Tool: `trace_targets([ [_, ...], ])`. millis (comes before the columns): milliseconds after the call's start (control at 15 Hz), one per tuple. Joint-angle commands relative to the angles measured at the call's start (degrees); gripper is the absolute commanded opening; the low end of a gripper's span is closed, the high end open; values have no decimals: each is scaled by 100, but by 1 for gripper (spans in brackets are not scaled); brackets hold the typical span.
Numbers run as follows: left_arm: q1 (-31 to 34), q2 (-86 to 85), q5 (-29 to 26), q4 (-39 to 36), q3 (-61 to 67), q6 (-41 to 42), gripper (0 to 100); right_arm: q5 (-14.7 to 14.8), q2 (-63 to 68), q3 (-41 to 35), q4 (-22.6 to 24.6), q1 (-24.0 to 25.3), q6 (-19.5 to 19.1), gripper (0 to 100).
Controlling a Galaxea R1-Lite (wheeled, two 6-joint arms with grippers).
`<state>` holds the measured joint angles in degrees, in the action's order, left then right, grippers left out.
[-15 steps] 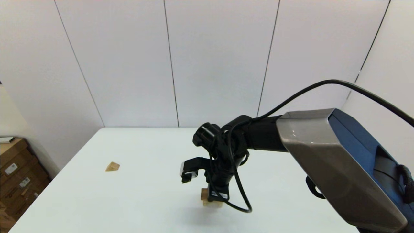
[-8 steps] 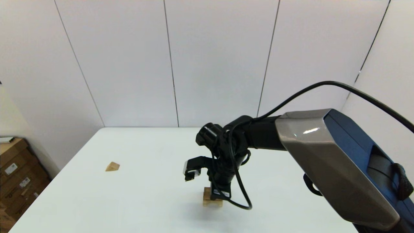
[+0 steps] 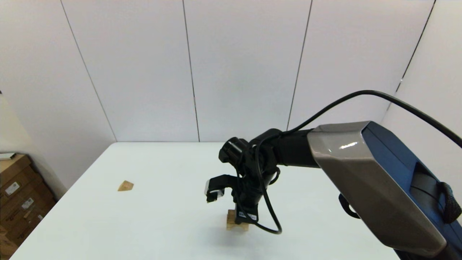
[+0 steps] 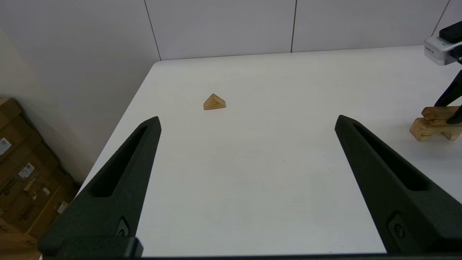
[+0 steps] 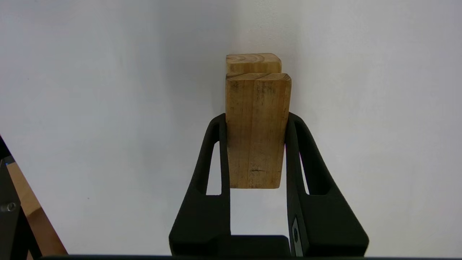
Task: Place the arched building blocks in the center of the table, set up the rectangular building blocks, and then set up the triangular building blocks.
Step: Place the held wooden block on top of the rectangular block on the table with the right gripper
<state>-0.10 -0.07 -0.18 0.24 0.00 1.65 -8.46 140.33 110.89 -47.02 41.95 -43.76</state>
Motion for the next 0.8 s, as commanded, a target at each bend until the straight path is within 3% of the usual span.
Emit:
trace_targets([
  [67, 1, 7, 1, 2, 0, 2, 100, -24, 4, 3, -27, 6, -36, 0],
  [800, 1, 7, 1, 2, 0, 2, 100, -42, 56, 21, 0, 6, -62, 0],
])
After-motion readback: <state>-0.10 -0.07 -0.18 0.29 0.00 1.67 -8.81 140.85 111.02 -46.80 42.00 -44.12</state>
